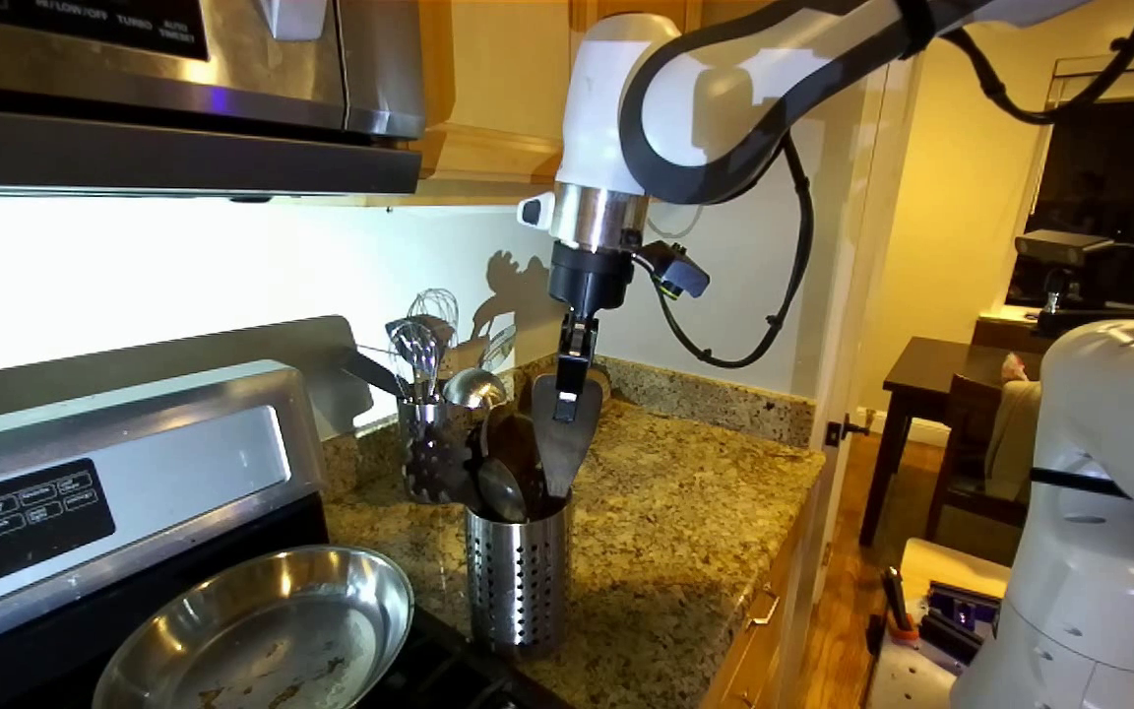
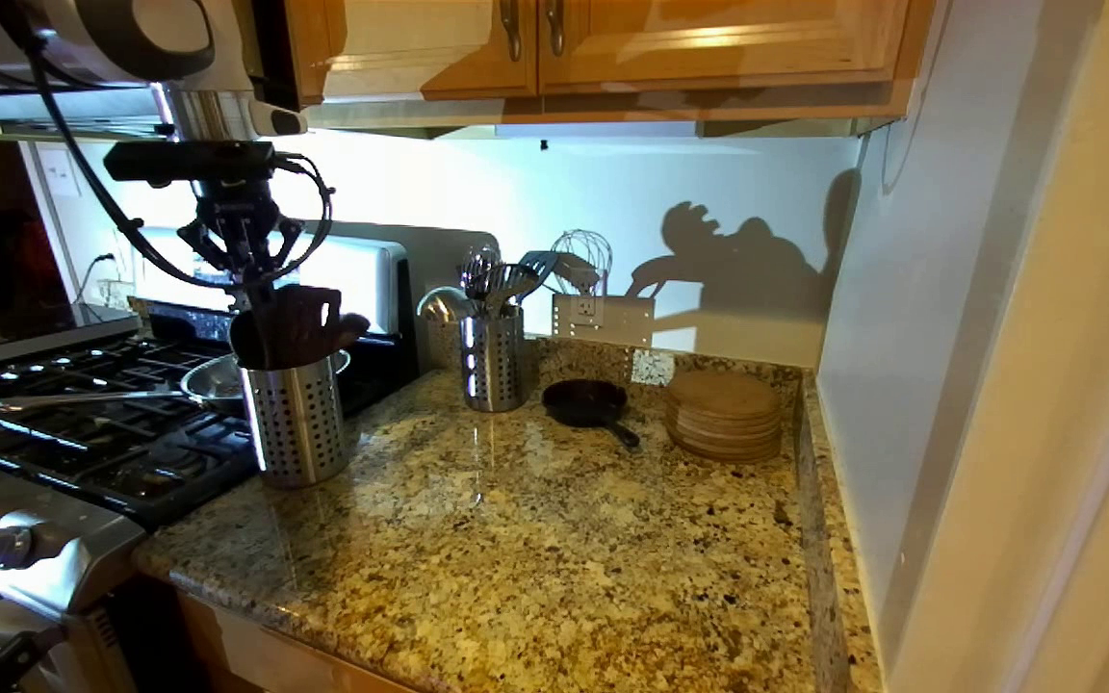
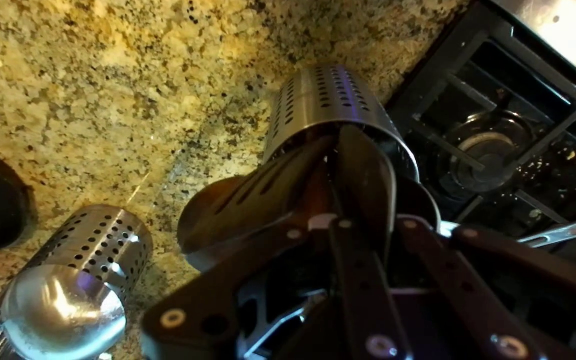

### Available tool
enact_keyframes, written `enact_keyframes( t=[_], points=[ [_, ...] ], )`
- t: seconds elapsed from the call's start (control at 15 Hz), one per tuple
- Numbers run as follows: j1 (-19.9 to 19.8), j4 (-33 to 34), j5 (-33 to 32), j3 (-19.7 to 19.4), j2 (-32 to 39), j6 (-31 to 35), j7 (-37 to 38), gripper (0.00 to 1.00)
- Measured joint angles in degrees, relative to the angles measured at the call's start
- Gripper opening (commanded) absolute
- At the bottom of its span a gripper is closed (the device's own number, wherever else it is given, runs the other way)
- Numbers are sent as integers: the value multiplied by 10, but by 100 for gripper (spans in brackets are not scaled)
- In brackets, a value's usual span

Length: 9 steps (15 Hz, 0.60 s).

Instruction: Place the black spoon on the counter

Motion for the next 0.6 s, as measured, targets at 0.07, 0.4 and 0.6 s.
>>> enact_keyframes(
  t=[0.07, 0.4, 0.6],
  points=[
    [0, 0, 0, 0, 0, 0, 0, 8],
    [0, 0, 0, 0, 0, 0, 0, 8],
    [0, 1, -5, 0, -2, 0, 0, 8]
  ],
)
